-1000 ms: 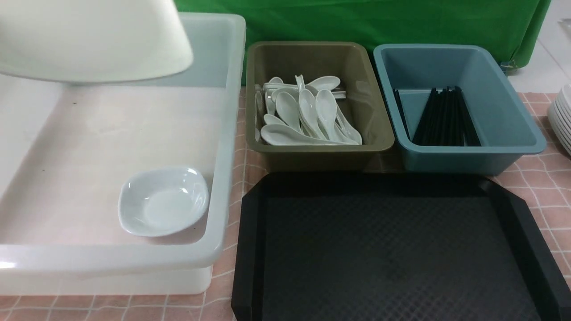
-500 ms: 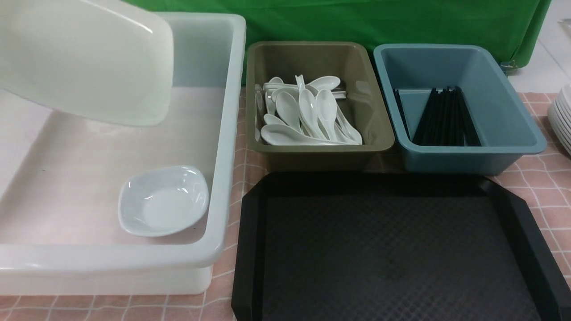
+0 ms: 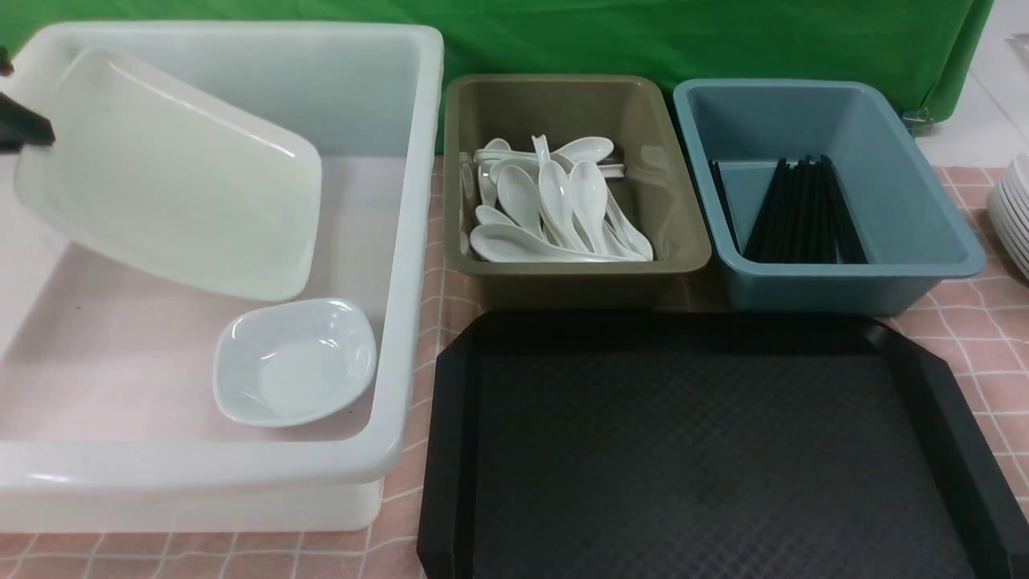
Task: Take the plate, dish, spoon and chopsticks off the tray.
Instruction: Use the left arm to put the plate into the large storage box on the left
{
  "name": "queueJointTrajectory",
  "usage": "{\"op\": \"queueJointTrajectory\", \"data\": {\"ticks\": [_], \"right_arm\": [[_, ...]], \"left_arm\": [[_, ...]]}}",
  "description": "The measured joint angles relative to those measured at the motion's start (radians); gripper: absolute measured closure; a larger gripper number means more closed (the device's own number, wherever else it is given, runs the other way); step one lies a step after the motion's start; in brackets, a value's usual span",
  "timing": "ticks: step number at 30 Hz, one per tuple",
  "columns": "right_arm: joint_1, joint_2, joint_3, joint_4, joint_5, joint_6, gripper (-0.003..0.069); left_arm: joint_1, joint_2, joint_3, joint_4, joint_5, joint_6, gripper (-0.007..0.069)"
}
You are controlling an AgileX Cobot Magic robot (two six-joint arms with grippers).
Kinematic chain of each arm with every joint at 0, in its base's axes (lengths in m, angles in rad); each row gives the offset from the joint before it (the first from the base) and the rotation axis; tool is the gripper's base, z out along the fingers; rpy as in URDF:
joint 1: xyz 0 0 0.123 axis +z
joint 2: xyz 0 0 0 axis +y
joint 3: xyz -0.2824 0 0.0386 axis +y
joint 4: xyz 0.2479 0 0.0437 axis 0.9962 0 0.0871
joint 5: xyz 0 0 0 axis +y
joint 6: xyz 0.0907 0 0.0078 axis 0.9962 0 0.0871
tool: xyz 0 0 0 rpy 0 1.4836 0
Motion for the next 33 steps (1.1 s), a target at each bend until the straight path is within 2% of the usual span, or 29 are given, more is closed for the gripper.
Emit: {"op": "queueJointTrajectory", "data": {"ticks": [11,17,21,25,30,31,32,33], "right_arm": [[0.000,0.000,0.000,0.000,0.000,0.000,0.0419],[0.000,0.000,0.000,0.000,0.000,0.000,0.0419],[0.000,0.000,0.000,0.000,0.000,0.000,0.0419],[0.000,0.000,0.000,0.000,0.000,0.000,0.0419],[0.000,0.000,-0.034,0.000,0.014,0.000,0.0431],[0.000,0.000,-0.071,-0.004,0.036,0.000,0.0463],[0.000,0.000,-0.082,-0.006,0.044,0.000,0.0470],[0.000,0.000,-0.132,-0.022,0.080,0.000,0.0530]], "left_arm": [[-0.039,0.017,-0.005,0.130,-0.078,-0.001,0.0599],[-0.053,0.017,-0.006,0.235,-0.115,0.000,0.0473],[-0.059,0.017,-0.006,0.271,-0.117,0.011,0.0333],[-0.060,0.017,-0.014,0.276,-0.086,0.027,0.0278],[-0.060,-0.006,-0.063,0.282,0.019,0.027,0.0370],[-0.060,-0.035,-0.095,0.271,0.072,0.027,0.0459],[-0.060,-0.039,-0.098,0.269,0.086,0.027,0.0470],[-0.060,-0.073,-0.122,0.242,0.145,0.027,0.0552]]}}
